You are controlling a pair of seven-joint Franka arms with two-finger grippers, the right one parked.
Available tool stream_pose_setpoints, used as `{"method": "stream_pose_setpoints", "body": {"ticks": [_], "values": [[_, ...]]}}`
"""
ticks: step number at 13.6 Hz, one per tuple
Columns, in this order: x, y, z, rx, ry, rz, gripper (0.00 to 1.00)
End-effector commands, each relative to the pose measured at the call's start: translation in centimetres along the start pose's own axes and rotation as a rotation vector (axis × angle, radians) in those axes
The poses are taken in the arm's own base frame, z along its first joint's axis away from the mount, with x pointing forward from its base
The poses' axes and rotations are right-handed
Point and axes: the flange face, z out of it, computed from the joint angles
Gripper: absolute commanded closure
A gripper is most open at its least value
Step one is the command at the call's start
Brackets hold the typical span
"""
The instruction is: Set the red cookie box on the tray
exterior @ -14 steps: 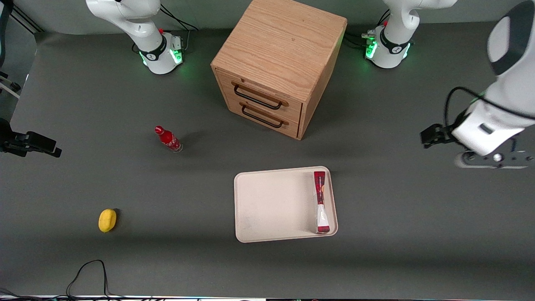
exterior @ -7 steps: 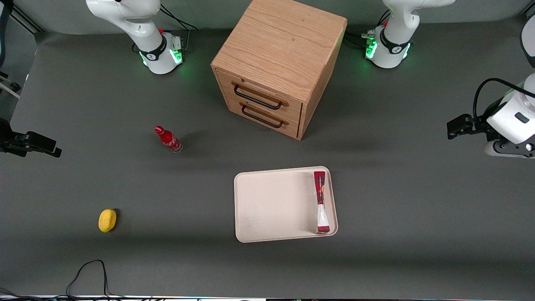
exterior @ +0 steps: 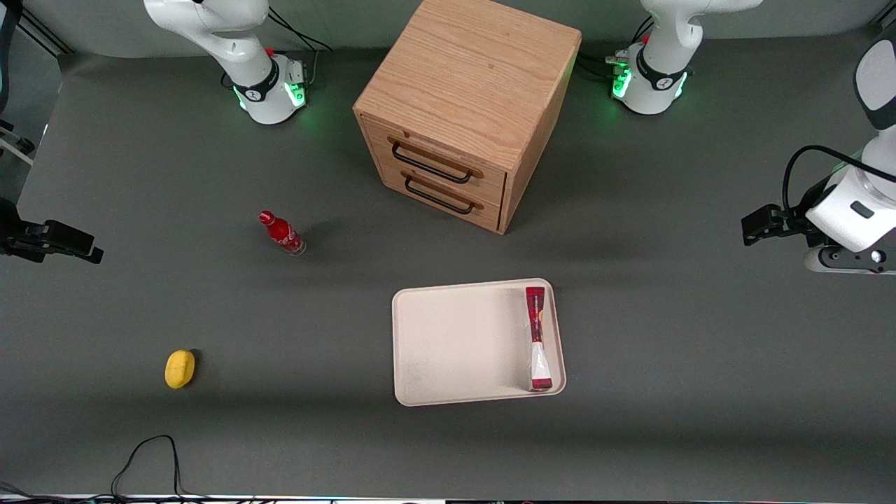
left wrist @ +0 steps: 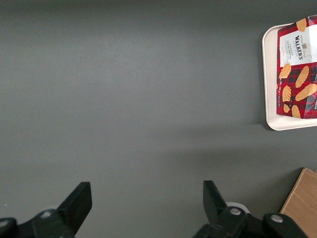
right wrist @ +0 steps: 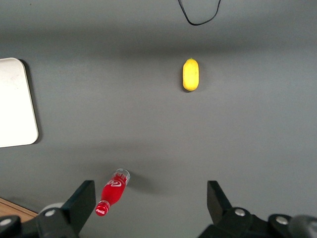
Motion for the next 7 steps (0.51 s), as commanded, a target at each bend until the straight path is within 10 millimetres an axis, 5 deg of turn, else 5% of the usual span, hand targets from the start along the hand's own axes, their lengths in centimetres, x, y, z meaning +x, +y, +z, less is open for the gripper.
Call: {"method": "stream_pose_setpoints", "body": {"ticks": [1, 7], "values": [[-0.3, 0.1, 0.1, -0.02, 0.016, -0.047, 0.0], [-0.4, -0.4, -1.4, -0.066, 0.029, -0.079, 0.0]]}}
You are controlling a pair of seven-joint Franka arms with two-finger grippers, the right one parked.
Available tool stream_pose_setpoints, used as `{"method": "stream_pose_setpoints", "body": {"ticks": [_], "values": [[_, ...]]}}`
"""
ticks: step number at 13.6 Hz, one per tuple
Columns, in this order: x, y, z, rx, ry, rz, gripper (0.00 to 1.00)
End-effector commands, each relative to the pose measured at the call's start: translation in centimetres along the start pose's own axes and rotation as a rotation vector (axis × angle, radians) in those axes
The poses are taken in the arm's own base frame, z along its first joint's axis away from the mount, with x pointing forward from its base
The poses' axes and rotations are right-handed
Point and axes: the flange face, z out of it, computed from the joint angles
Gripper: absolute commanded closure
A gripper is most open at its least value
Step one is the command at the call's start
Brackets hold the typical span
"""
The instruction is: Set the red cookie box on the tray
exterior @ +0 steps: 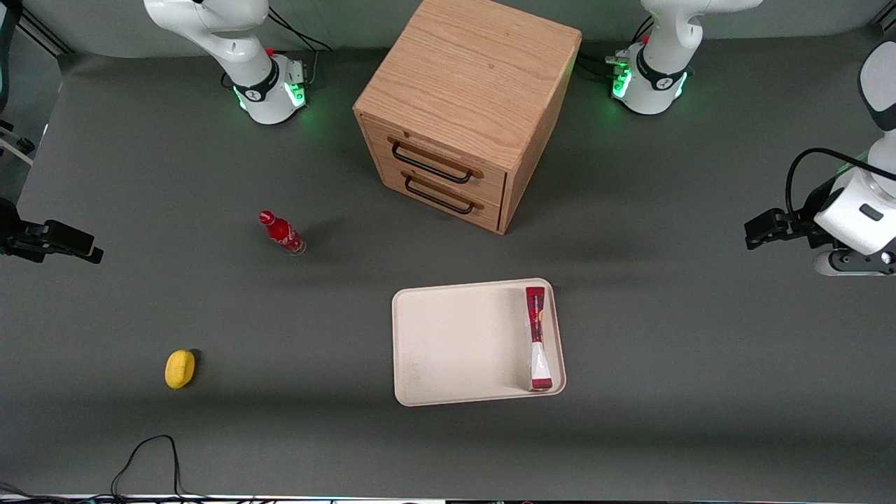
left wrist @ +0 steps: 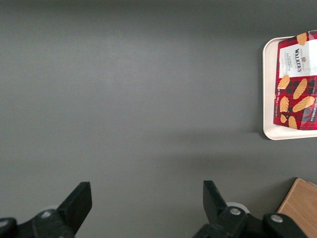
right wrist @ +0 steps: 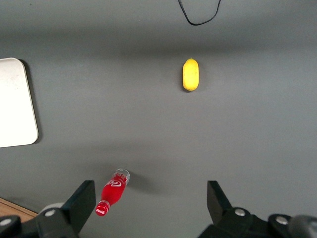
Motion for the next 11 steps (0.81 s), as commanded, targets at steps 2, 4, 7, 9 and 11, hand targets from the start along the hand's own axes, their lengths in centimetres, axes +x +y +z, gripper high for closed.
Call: {"method": "stream_pose_setpoints", "body": {"ticks": [2, 4, 7, 9, 11], "values": [[-0.68, -0.2, -2.33, -0.045, 0.008, -0.031, 0.0], [-0.83, -0.1, -2.51, -0.037, 0.005, -0.031, 0.0], [-1.04, 0.01, -2.41, -0.03, -0.013, -0.029, 0.0], [-1.09, 0.1, -2.64, -0.03, -0.015, -0.026, 0.0], [-1.03, 0.1, -2.9, -0.03, -0.015, -0.025, 0.0]]}}
